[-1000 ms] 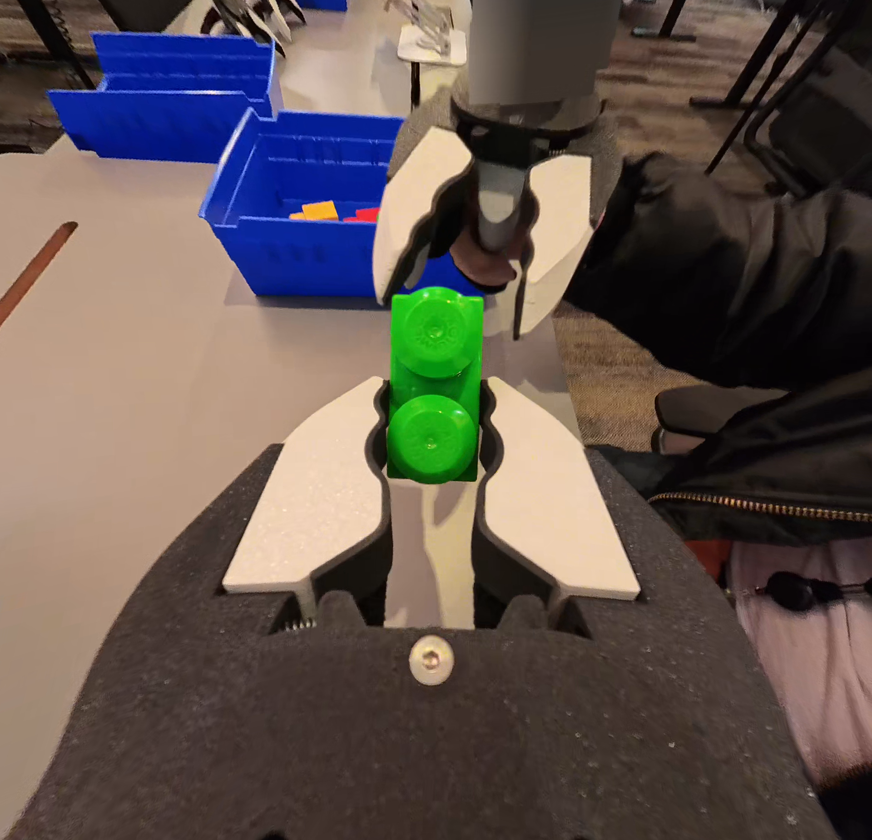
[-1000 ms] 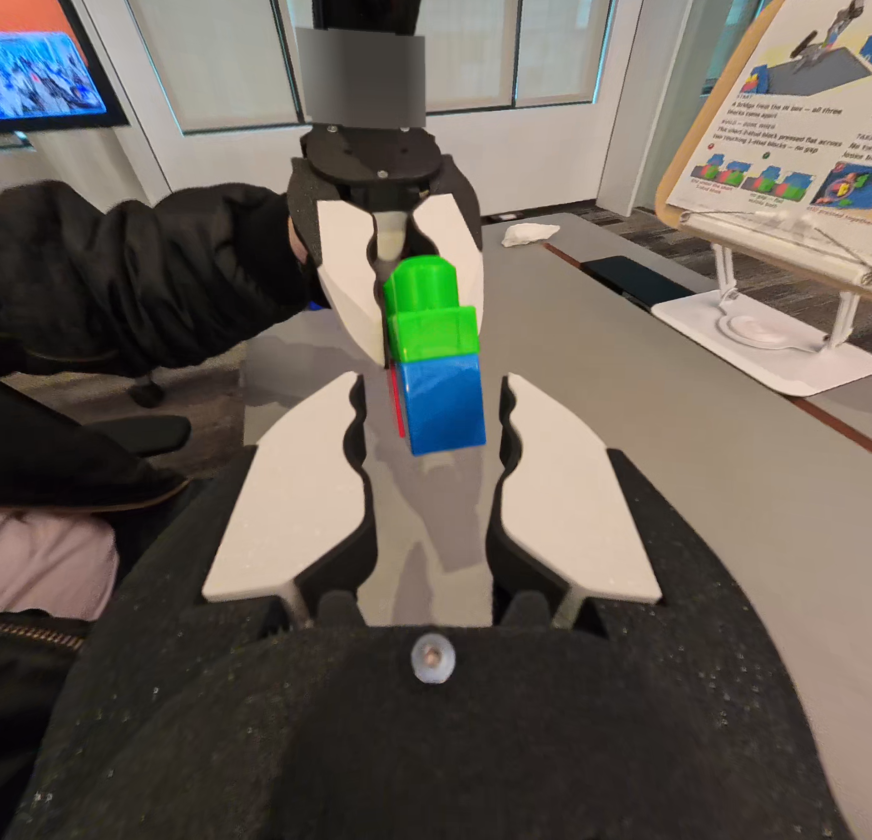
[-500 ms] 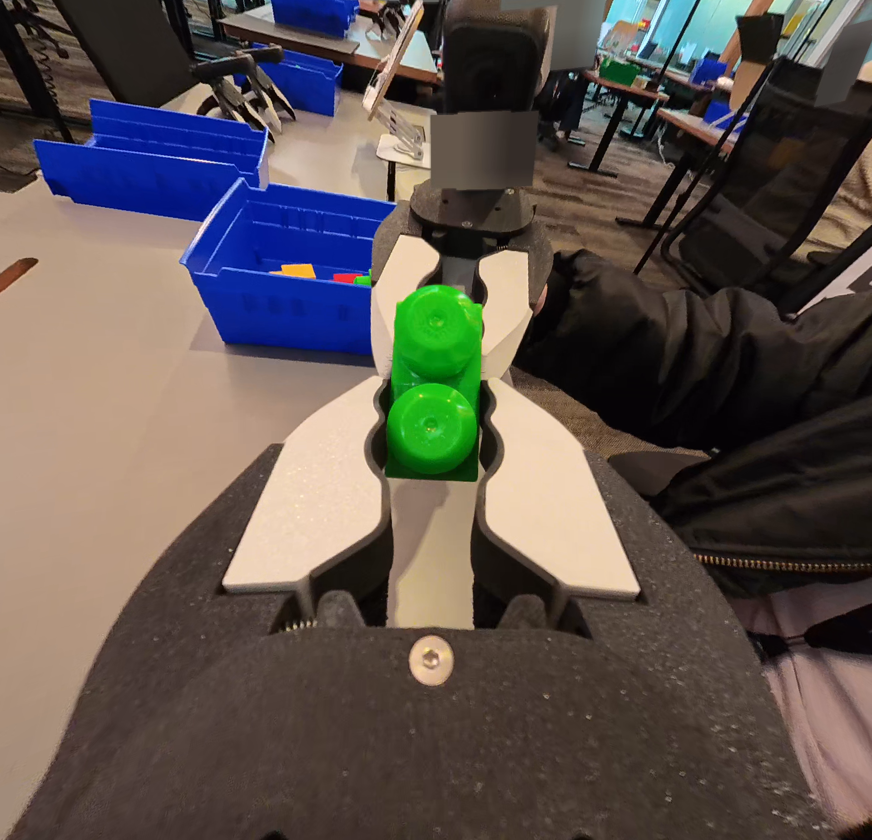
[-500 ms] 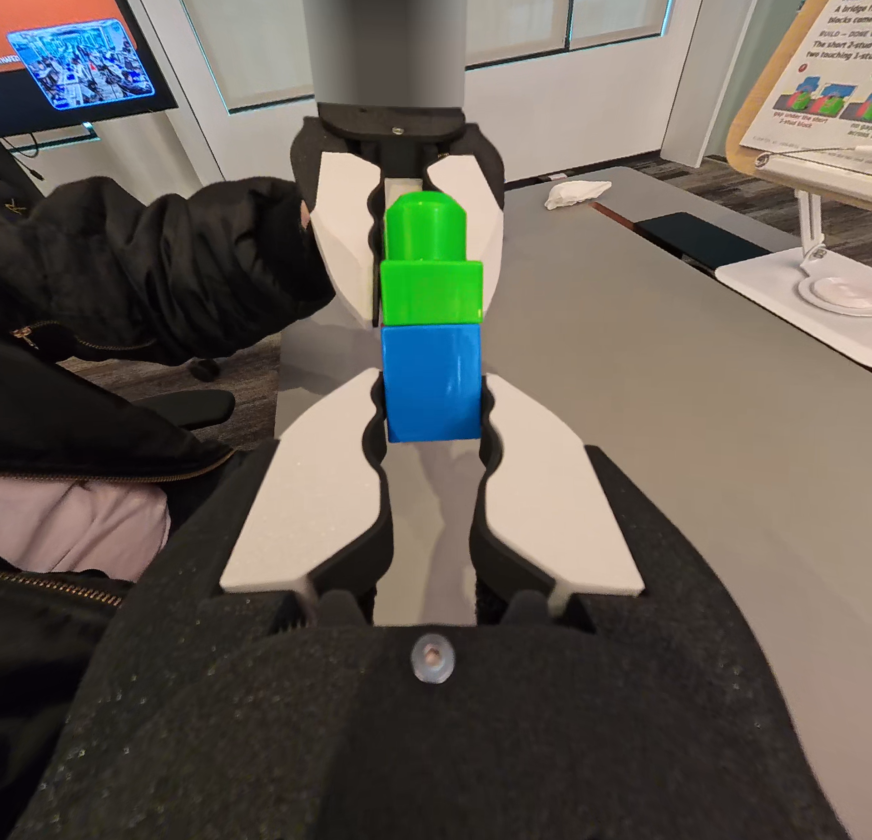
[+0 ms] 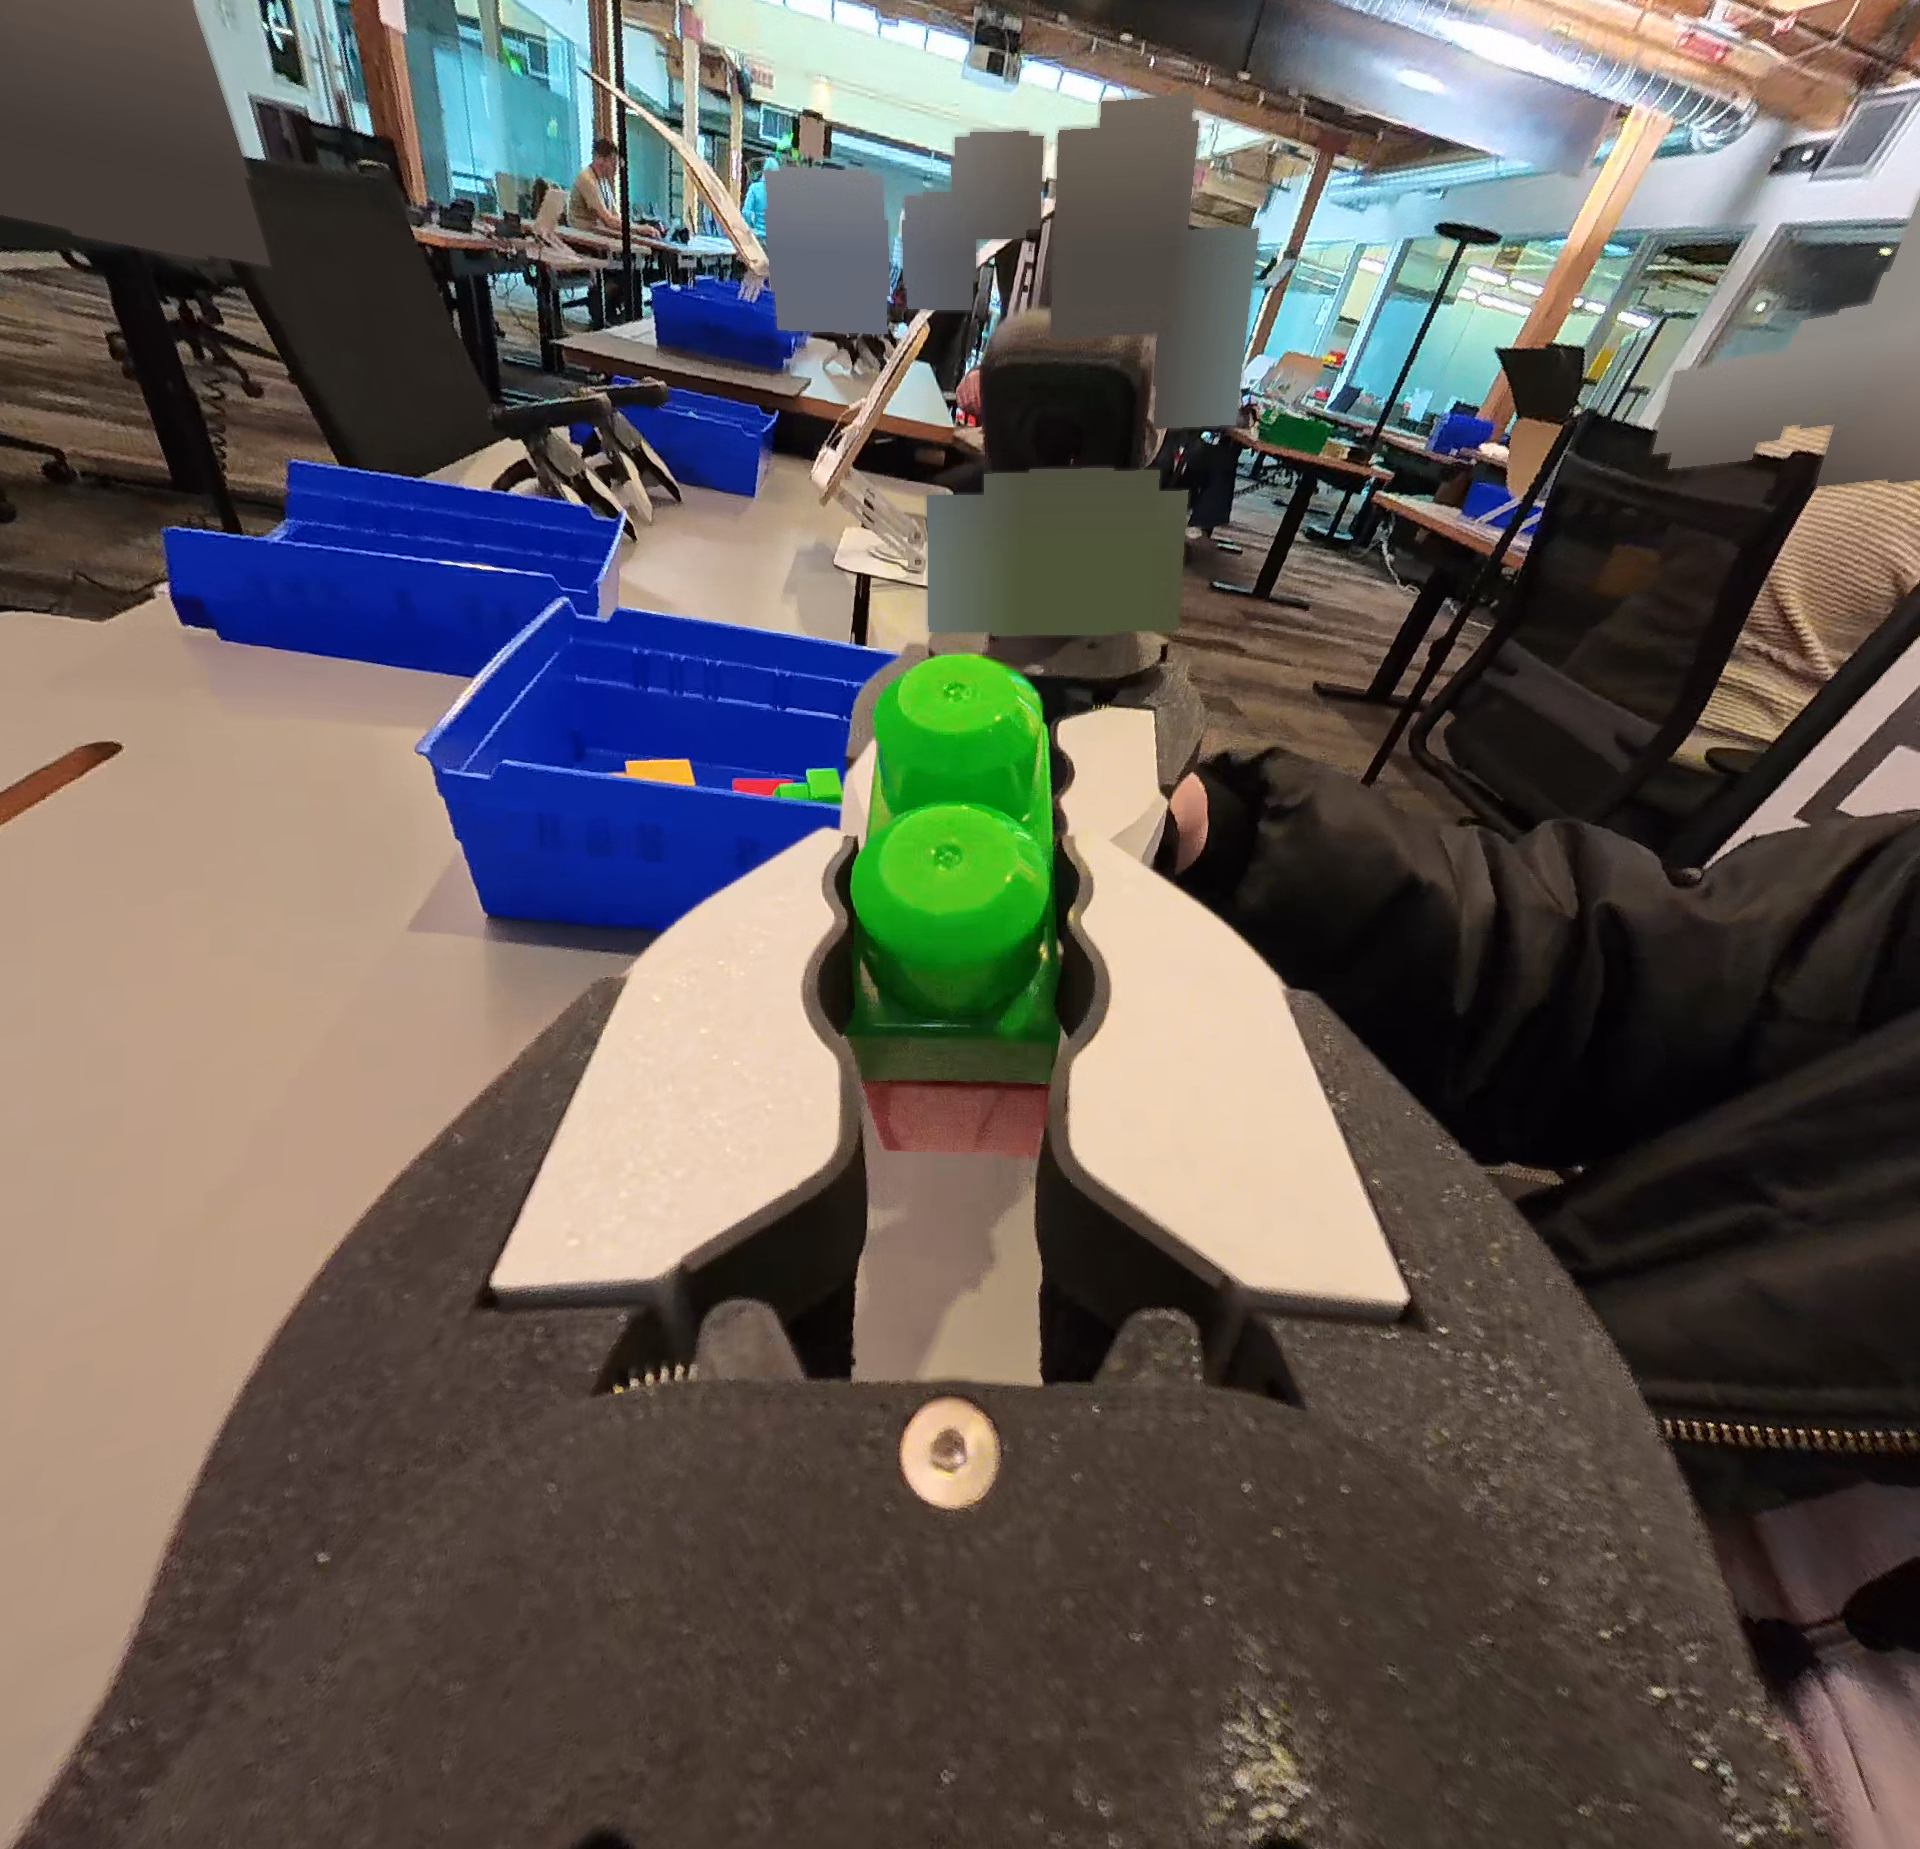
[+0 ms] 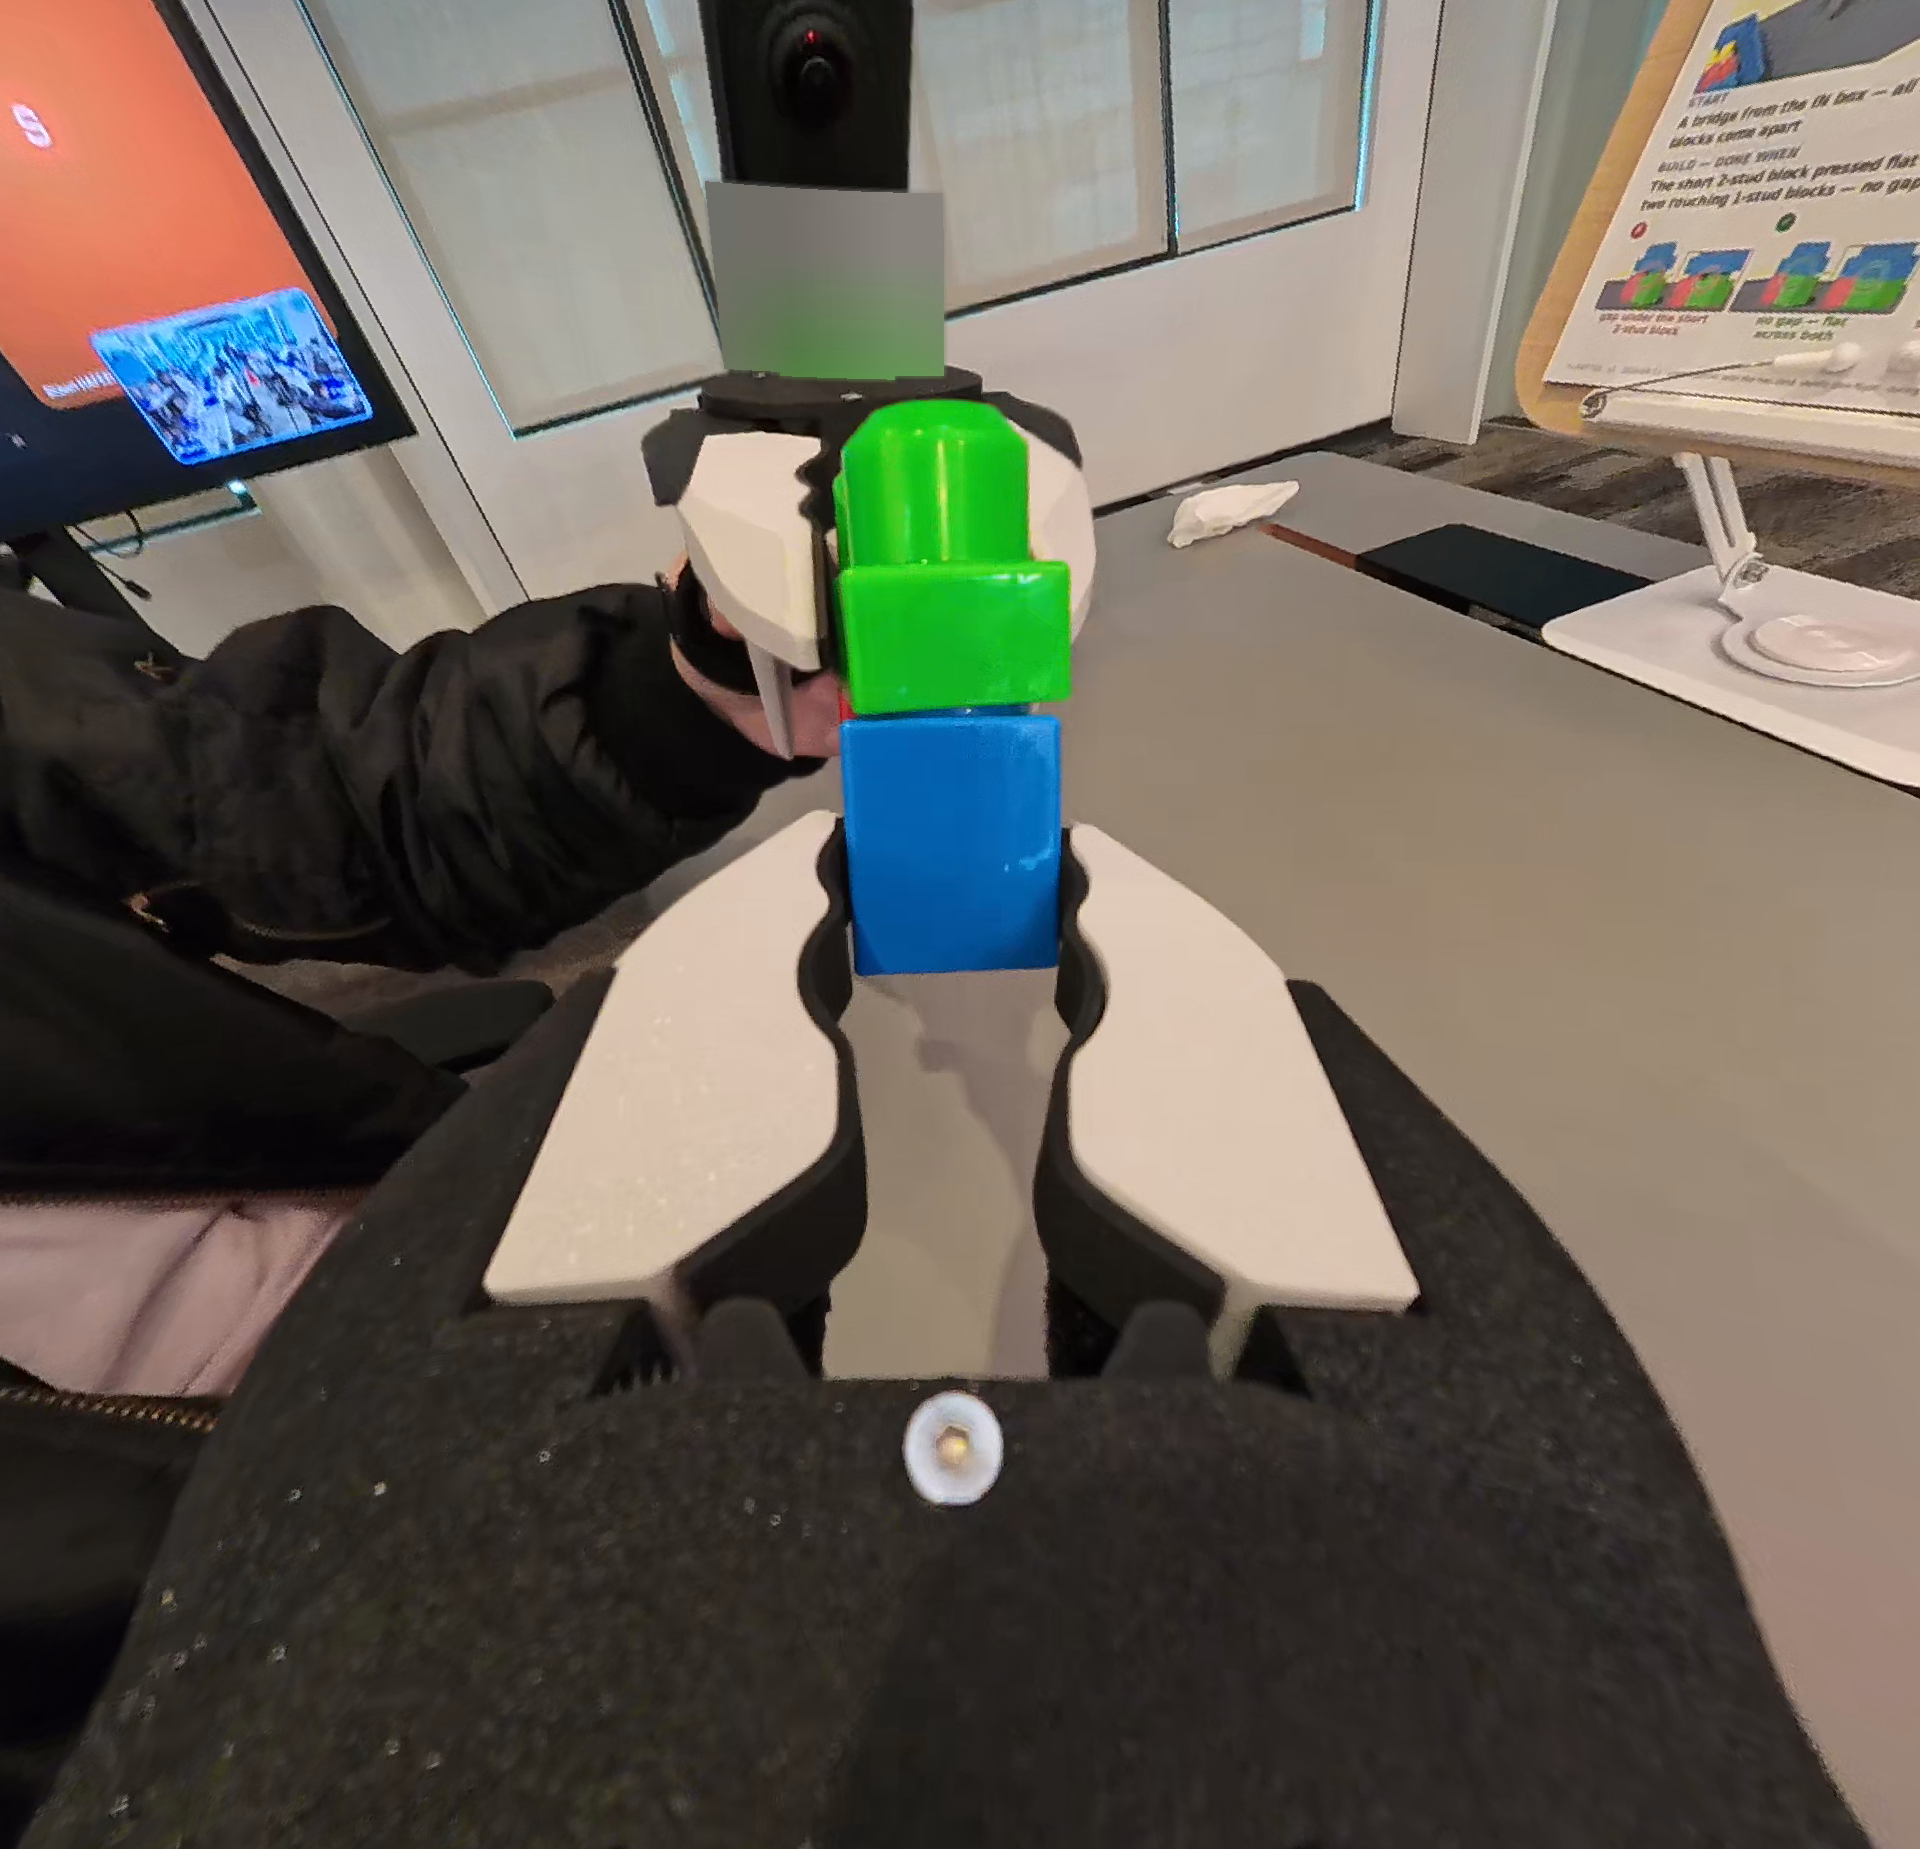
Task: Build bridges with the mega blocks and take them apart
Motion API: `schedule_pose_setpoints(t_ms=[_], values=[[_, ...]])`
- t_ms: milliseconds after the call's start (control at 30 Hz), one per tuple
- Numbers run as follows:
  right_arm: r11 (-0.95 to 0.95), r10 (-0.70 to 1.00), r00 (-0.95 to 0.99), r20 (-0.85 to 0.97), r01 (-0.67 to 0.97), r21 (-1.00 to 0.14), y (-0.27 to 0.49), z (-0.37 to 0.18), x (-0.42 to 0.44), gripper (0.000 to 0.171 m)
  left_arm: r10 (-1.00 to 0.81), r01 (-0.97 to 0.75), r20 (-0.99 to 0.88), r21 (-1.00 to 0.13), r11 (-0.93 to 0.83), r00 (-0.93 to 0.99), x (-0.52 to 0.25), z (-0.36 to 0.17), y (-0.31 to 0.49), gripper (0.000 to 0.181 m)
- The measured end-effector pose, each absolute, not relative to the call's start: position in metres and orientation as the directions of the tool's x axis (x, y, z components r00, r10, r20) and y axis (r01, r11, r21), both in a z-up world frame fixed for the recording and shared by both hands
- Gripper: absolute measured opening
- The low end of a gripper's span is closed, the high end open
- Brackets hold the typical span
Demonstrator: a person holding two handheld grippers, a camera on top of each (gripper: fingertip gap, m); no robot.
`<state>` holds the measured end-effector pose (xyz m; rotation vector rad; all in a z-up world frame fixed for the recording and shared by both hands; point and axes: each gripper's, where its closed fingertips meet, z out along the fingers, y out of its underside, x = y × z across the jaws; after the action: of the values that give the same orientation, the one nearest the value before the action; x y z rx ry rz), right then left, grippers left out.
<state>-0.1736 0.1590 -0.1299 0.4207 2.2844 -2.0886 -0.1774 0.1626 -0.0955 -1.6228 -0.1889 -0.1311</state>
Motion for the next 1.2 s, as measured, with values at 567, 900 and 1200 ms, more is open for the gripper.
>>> schedule_pose_setpoints(t_ms=[567, 900, 1200], values=[[0.294, 0.737, -0.665, -0.12, 0.476, -0.829, 0.355, -0.147, -0.225, 0.036, 0.19, 0.284, 0.265, -0.956, -0.077, 0.945, -0.215, -0.097, 0.084, 0.036], [0.272, 0.946, -0.324, -0.02, 0.824, -0.497, 0.492, -0.264, -0.244, 0.038, 0.23, 0.268, 0.212, -0.931, -0.247, 0.95, -0.214, -0.145, 0.107, 0.036], [0.225, 0.967, -0.255, -0.004, 0.86, -0.458, 0.512, -0.275, -0.244, 0.052, 0.242, 0.274, 0.211, -0.924, -0.267, 0.947, -0.216, -0.147, 0.111, 0.036]])
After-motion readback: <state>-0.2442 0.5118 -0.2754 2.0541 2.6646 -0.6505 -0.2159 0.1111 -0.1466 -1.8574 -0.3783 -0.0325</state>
